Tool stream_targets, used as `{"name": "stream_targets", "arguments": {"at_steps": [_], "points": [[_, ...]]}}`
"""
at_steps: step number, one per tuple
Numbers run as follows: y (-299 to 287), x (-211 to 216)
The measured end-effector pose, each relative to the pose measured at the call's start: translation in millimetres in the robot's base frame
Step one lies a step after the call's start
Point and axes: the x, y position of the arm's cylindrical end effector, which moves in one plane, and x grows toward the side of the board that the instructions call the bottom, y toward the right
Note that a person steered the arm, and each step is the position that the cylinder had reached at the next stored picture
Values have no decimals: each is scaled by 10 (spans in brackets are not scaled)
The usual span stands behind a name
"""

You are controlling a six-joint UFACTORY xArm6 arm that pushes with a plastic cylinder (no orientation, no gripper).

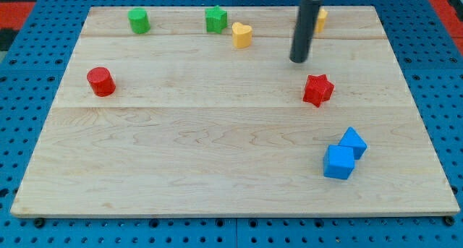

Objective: Push the yellow heart parallel to the bottom of the red circle

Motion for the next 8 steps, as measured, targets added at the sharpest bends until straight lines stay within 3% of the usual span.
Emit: {"name": "stream_targets", "arguments": {"at_steps": [1,3,4,6,8], "points": [[-226,-364],[-537,-429],[-606,-701],[-974,-640],[-950,-640]]}}
